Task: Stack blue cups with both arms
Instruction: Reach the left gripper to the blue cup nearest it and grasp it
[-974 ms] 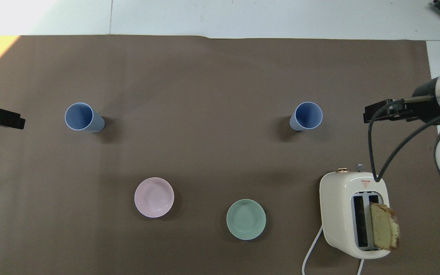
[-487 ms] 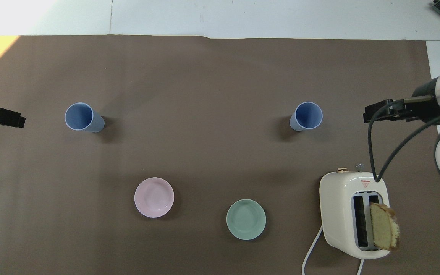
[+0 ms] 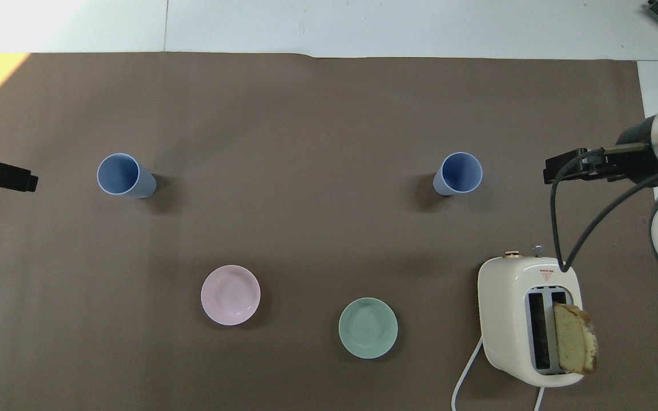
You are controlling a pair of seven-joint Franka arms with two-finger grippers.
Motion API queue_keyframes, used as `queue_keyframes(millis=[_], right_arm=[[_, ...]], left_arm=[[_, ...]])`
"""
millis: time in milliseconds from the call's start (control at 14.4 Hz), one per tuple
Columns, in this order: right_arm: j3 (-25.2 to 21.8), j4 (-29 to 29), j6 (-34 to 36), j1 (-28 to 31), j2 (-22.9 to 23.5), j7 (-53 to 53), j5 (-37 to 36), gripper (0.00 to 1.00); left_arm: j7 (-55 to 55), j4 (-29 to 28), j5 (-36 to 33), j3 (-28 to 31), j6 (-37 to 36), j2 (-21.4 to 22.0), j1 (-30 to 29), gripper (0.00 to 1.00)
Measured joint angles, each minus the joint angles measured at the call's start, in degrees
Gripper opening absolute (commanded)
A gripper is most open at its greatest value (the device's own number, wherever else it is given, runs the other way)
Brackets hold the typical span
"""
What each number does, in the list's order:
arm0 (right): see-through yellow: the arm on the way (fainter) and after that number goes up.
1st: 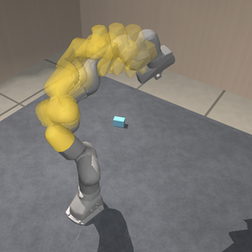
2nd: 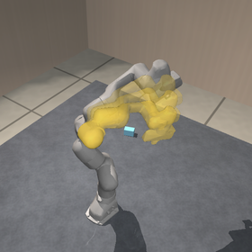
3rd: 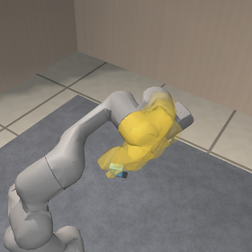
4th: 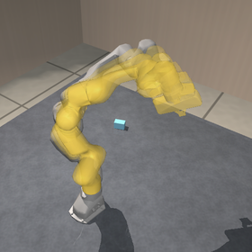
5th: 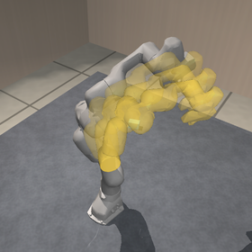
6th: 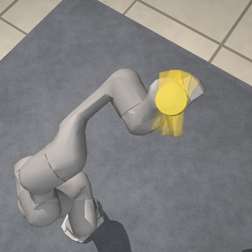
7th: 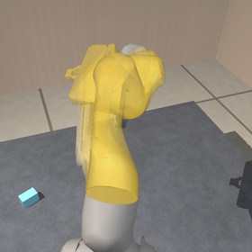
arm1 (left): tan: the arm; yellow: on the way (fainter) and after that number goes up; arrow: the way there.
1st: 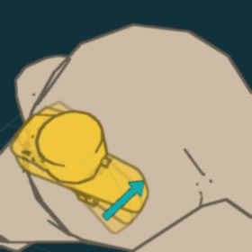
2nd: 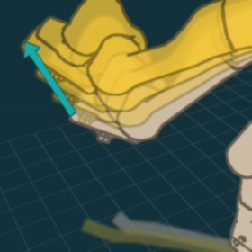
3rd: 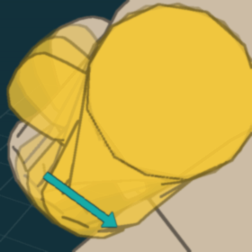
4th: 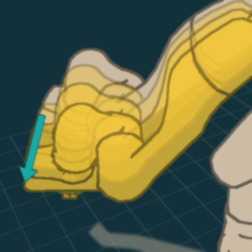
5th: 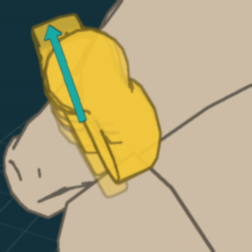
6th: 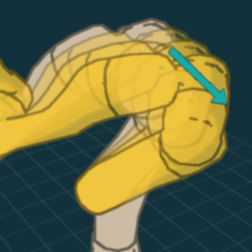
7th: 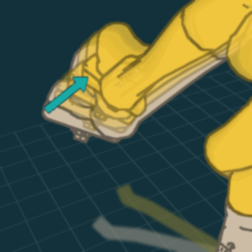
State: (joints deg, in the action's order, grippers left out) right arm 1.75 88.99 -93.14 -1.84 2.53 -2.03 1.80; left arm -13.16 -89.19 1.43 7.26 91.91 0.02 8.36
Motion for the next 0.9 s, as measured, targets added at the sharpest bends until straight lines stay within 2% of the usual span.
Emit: queue_keyframes(millis=[557, 904], right_arm=[[0.00, 0.00, 0.14, 0.00, 0.00, 0.00, 0.00, 1.00], [-0.01, 0.00, 0.16, 0.00, 0.00, 0.00, 0.00, 1.00]], left_arm=[[-0.18, -1.29, 0.00, -0.19, 3.24, -0.48, 0.03, 1.00], [-2.20, -9.33, 0.00, -0.16, 15.46, -1.79, 0.00, 1.00]])
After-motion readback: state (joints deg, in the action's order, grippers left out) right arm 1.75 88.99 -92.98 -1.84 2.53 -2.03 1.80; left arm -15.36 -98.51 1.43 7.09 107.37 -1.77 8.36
